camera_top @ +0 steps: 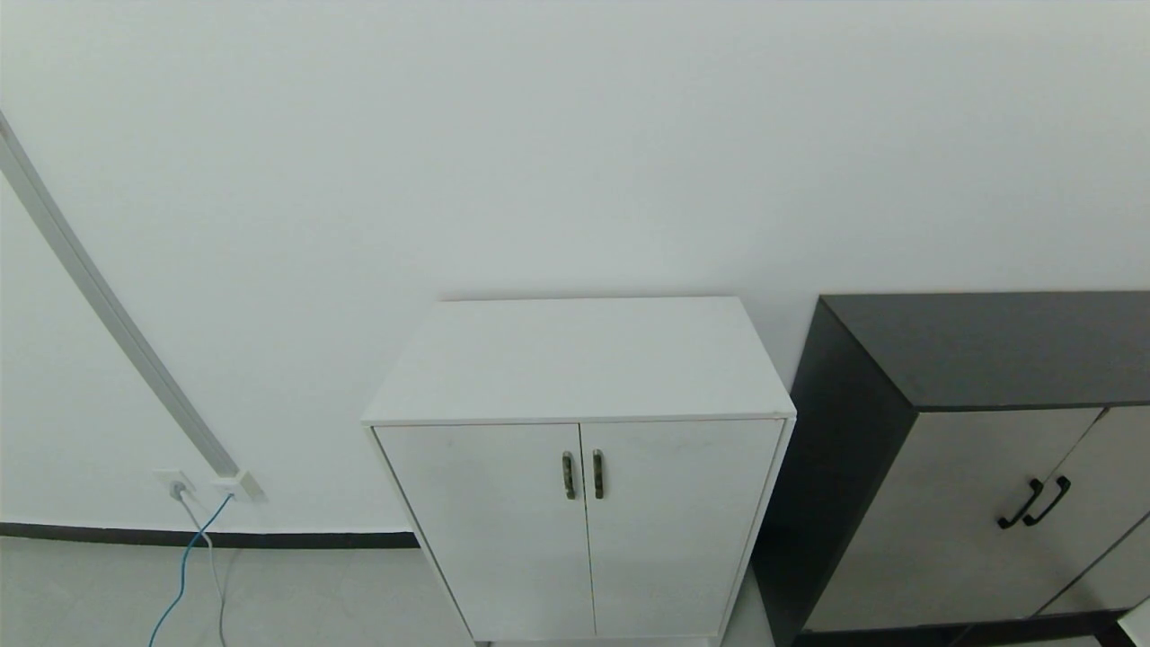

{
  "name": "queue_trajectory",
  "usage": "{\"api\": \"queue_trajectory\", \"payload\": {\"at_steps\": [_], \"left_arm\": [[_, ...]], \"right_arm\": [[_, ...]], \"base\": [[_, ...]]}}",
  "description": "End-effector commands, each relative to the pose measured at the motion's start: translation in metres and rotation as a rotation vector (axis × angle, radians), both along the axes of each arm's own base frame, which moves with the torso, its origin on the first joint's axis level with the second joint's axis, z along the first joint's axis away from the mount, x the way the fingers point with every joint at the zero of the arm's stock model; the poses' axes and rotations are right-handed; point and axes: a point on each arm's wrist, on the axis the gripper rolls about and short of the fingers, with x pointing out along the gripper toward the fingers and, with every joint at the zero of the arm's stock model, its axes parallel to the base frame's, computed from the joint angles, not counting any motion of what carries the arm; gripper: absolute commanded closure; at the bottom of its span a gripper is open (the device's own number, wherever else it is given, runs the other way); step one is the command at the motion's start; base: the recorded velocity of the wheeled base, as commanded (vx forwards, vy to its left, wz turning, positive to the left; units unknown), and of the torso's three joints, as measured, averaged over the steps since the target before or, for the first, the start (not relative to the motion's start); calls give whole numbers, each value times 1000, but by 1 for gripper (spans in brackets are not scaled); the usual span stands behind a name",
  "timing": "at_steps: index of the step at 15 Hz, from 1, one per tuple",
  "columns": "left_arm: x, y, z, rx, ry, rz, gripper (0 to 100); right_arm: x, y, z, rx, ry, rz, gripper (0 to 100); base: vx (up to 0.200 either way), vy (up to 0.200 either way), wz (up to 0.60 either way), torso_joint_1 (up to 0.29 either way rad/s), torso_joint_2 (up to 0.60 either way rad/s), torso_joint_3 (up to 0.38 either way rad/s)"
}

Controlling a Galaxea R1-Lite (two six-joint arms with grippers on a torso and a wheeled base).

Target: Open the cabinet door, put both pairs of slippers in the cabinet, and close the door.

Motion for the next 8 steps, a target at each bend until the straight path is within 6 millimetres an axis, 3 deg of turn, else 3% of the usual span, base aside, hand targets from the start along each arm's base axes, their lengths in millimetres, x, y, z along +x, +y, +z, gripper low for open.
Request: {"api": "queue_trajectory", "payload": {"at_steps": [1,4,8], "left_arm": [[0,0,0,-1,1,0,100],[0,0,0,1,1,0,100],[0,0,0,1,1,0,100]], "right_arm": [[-2,-1,0,5,-25,-44,100],[-4,0,0,6,-53,-244,100],[-15,0,-1,28,-187,-261,100]], "base": [[0,0,0,0,0,0],[0,0,0,0,0,0],[0,0,0,0,0,0]]}}
